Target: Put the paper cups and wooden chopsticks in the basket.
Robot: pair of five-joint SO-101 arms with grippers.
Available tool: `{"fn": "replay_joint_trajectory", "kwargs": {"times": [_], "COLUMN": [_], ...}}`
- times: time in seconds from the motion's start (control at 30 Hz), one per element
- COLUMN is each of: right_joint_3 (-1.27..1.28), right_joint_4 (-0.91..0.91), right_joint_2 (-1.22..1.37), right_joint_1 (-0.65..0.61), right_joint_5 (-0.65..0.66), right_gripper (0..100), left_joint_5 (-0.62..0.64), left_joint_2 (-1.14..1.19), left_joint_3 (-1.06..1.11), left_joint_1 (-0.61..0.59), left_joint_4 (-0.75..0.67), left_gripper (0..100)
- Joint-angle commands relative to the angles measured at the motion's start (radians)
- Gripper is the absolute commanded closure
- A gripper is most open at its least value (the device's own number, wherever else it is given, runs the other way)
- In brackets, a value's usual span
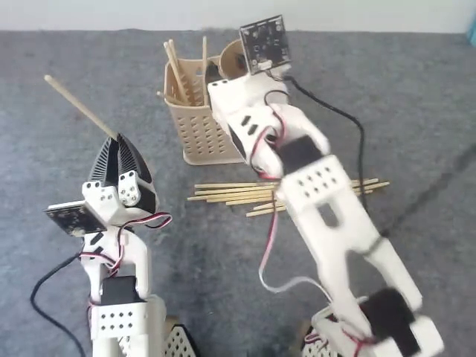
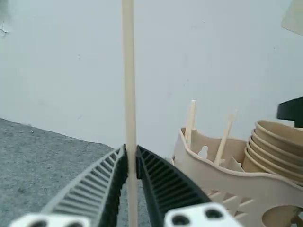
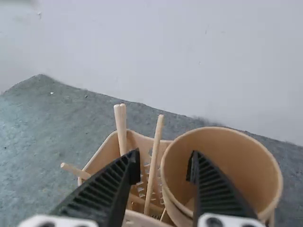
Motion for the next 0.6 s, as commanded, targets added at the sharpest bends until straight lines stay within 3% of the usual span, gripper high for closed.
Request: {"fn": "replay_joint_trajectory", "kwargs": {"times": [0.0,0.33,0.57], "right_joint_3": [-0.015,0.628,1.114], "right_joint_4": [0.156,0.277,0.277], "right_joint_2": [-0.222,-0.914,-1.356], "right_joint_1": [-0.012,0.119,0.274], "right_joint_5": [-0.049,-0.071,0.061], "right_gripper": [82.3,82.3,82.3], "left_joint_5": [0.002,0.0,-0.068], "left_joint_2": [0.0,-0.002,0.008], "left_joint_3": [-0.002,-0.113,-0.321], "left_joint_1": [0.011,0.043,0.081], "left_joint_4": [-0.011,-0.012,-0.012], "left_gripper": [99,99,99]}}
